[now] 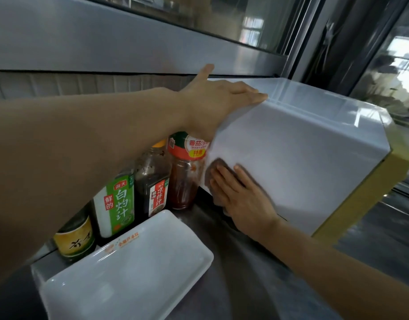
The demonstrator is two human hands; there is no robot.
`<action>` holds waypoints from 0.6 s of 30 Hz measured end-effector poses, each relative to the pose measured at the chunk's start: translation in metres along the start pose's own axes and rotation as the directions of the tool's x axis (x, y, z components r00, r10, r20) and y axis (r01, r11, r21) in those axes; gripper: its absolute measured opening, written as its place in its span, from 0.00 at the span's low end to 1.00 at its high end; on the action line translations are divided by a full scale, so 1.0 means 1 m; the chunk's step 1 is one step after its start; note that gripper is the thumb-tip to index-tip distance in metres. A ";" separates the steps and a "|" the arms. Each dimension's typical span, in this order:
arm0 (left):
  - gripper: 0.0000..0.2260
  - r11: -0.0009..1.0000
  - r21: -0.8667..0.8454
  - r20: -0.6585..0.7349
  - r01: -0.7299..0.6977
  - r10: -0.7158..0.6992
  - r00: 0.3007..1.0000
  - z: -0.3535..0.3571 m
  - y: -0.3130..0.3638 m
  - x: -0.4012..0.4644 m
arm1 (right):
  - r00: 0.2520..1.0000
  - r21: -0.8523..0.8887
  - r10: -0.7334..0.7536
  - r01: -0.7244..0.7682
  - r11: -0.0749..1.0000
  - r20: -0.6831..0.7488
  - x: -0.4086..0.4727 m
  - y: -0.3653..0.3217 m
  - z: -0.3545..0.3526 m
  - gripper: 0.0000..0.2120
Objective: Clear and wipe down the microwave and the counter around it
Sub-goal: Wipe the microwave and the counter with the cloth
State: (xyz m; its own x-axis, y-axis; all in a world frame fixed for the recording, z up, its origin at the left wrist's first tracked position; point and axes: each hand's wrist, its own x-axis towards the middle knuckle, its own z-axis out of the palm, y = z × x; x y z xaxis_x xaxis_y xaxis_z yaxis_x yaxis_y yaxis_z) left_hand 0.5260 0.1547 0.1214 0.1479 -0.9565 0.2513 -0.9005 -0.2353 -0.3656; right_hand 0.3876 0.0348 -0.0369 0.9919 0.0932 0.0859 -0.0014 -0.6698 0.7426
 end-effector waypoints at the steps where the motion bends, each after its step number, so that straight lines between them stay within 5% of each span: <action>1: 0.53 1.000 -0.007 0.008 0.002 -0.001 1.000 -0.002 0.001 0.000 | 0.999 0.000 -0.040 0.040 0.999 0.023 -0.007 -0.001 0.001 0.32; 8: 0.52 1.000 -0.005 -0.002 -0.005 0.005 1.000 -0.001 0.000 0.000 | 0.997 0.007 0.062 -0.062 0.998 -0.054 -0.004 0.011 -0.010 0.31; 18: 0.52 0.999 -0.043 -0.051 0.016 -0.018 0.999 0.005 0.007 0.000 | 0.989 -0.036 -0.051 0.057 0.998 0.138 -0.023 -0.017 0.016 0.30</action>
State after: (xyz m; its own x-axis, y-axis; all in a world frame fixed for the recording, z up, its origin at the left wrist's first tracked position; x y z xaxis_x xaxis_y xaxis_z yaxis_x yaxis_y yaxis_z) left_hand 0.5220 0.1523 0.1143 0.1429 -0.9421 0.3033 -0.9148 -0.2427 -0.3229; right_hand 0.3664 0.0328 -0.0622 0.9987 0.0245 -0.0449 0.0502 -0.6363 0.7698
